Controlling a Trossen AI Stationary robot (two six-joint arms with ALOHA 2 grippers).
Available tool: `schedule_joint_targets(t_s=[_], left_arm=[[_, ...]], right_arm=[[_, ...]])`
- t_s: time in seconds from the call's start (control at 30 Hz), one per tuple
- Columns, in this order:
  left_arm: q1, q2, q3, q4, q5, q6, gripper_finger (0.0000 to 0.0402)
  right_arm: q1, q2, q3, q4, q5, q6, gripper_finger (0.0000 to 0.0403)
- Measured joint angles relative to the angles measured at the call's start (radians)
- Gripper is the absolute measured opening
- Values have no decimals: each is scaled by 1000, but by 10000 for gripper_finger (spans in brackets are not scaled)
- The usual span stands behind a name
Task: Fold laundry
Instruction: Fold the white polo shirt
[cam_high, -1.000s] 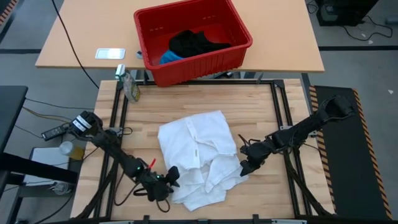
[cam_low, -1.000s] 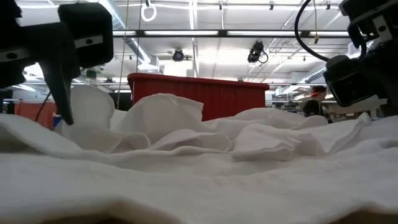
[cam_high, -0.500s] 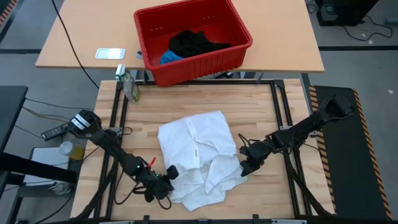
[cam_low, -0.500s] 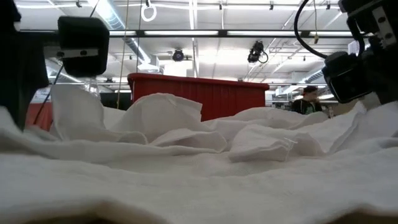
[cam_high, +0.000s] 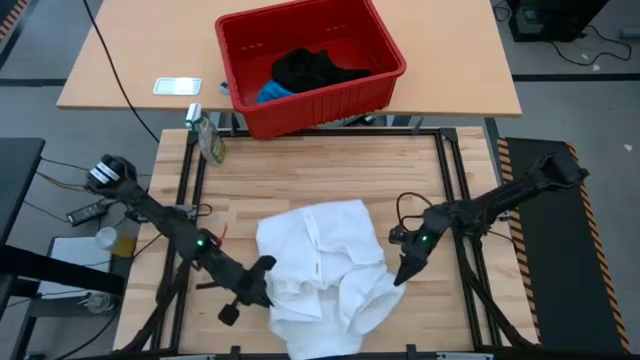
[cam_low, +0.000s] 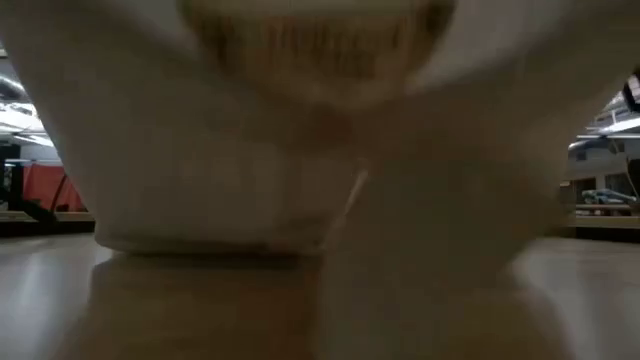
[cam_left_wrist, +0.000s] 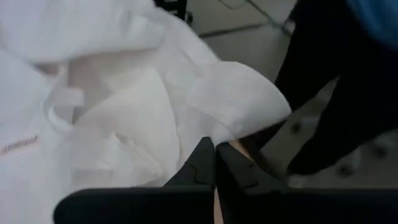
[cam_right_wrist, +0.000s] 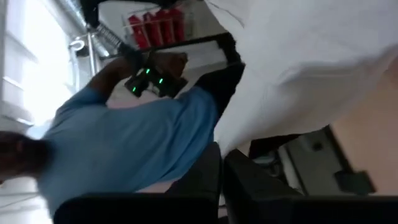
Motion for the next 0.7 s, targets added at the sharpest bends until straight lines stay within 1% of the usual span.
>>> schedule_joint_targets(t_s=[0.13,0.27,0.37,0.47,0.57,0.7], left_arm=[[17,-36,0,-19,3,-154,3],[21,-38,0,-90,-14,-285,3],[10,-38,0,-109,-59,-331,2],[-10,-44,-3,-105,-152,-349,2],[-30,-54,-53,-44,-255,-395,2],[-32,-86,-166,207,-332,-454,1]], right_arm=[[-36,-40,0,41,-1,-10,12],[-101,-59,0,36,29,-45,12],[-148,-58,0,37,38,-54,12],[-185,-46,0,29,38,-56,12],[-215,-39,0,-1,42,-76,11],[-253,-32,-5,-10,35,-103,5]])
